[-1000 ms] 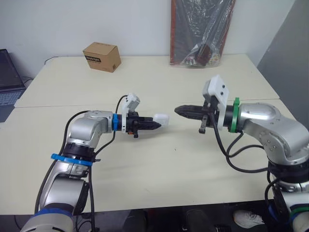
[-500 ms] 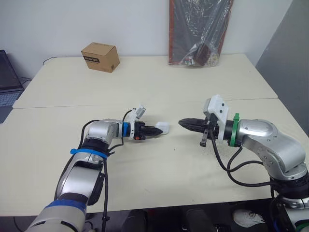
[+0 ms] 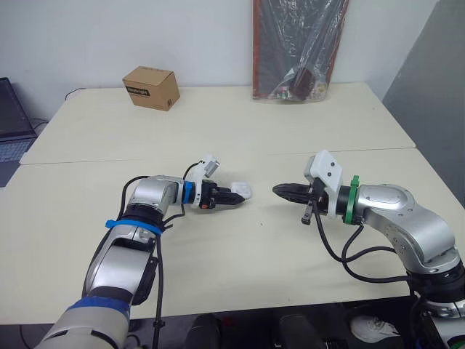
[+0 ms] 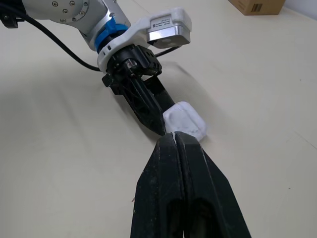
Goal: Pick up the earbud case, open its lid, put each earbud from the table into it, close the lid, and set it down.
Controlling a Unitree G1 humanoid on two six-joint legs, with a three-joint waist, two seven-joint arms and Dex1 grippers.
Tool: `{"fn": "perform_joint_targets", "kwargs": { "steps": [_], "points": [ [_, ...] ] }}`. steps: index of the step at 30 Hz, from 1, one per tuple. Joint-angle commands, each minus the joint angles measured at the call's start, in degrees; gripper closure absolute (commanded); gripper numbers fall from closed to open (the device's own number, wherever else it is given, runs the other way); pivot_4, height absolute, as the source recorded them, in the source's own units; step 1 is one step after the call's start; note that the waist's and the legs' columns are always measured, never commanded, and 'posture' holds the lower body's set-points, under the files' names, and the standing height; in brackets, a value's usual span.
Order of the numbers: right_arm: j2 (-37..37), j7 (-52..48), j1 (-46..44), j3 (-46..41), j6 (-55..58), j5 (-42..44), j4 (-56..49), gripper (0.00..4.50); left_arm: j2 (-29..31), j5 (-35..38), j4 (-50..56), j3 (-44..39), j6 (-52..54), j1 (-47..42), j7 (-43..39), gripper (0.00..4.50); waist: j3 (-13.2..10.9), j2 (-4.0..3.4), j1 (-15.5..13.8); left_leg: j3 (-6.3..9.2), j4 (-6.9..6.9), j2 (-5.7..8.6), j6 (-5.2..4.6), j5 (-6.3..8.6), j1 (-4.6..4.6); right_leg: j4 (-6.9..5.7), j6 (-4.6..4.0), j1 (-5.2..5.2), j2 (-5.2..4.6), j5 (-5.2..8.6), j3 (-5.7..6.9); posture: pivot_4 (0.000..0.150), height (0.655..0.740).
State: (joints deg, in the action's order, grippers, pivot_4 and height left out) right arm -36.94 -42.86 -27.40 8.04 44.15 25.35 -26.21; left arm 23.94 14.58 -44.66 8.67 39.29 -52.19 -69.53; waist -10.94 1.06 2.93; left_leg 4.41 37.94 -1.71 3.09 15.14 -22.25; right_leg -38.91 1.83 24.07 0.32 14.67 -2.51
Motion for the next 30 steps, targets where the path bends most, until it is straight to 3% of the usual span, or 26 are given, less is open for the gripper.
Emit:
{"fn": "perform_joint_targets", "kwargs": {
  "steps": [1,2,10,15,20,25,30],
  "points": [
    [-0.43,-0.40,-0.23,-0.55,-1.28,-0.45,-0.81,4.50,2.51,-2.92,-0.73,0.04,-1.06,0.28,2.32,0.79,0.00,0.00,0.01,0.00,0.00,0.00,-0.02,-0.01,0.06,-0.02,0.00,-0.03,0.00,0.00,0.00,0.150,0.7400],
    [-0.40,-0.41,-0.22,-0.52,-1.32,-0.47,-0.80,4.50,3.15,-2.87,-0.13,-0.05,-1.00,0.51,2.13,0.50,0.00,0.01,0.07,-0.02,0.00,0.00,-0.06,-0.04,0.14,-0.04,0.00,-0.06,0.00,0.00,-0.01,0.150,0.7400],
    [-0.13,-0.79,-0.30,-0.29,-1.84,-0.72,-0.37,4.50,10.28,-3.74,8.00,0.40,-2.70,5.59,0.10,0.50,0.00,0.00,0.99,-0.01,-0.14,-0.04,-0.17,-0.09,0.22,-0.08,-0.07,-0.01,0.12,-0.04,-0.11,0.150,0.7400],
    [1.16,0.49,0.42,-0.93,-1.51,-0.46,-0.78,4.50,13.33,-0.16,19.32,-5.37,-5.92,13.30,2.71,0.50,0.00,0.00,1.05,-0.08,-0.15,-0.07,-0.17,-0.09,0.21,-0.03,-0.07,0.03,0.11,-0.03,-0.21,0.150,0.7400],
    [5.69,6.66,6.61,-1.77,3.86,2.37,-7.18,4.50,11.10,3.98,36.27,-14.40,-8.60,26.07,11.47,0.50,0.00,0.00,0.19,-0.04,-0.15,-0.10,-0.17,-0.09,0.05,-0.03,-0.11,0.10,0.07,-0.01,-0.13,0.150,0.7400],
    [9.16,12.88,18.65,-0.33,-0.27,-1.24,-12.77,4.50,6.75,5.69,53.68,-20.02,-9.78,41.43,21.10,0.50,0.01,0.01,-1.04,-0.05,-0.14,0.01,-0.13,-0.07,-0.10,0.08,-0.04,0.09,-0.21,0.04,-0.07,0.150,0.7400],
    [12.64,18.10,26.98,-1.55,-0.95,-1.99,-16.36,4.50,2.53,4.83,61.45,-22.65,-11.74,51.22,29.73,0.50,0.03,0.05,-1.16,-0.10,-0.06,0.10,-0.11,-0.08,-0.03,0.10,0.06,0.01,-0.34,0.01,-0.07,0.150,0.7400]
  ]
}}
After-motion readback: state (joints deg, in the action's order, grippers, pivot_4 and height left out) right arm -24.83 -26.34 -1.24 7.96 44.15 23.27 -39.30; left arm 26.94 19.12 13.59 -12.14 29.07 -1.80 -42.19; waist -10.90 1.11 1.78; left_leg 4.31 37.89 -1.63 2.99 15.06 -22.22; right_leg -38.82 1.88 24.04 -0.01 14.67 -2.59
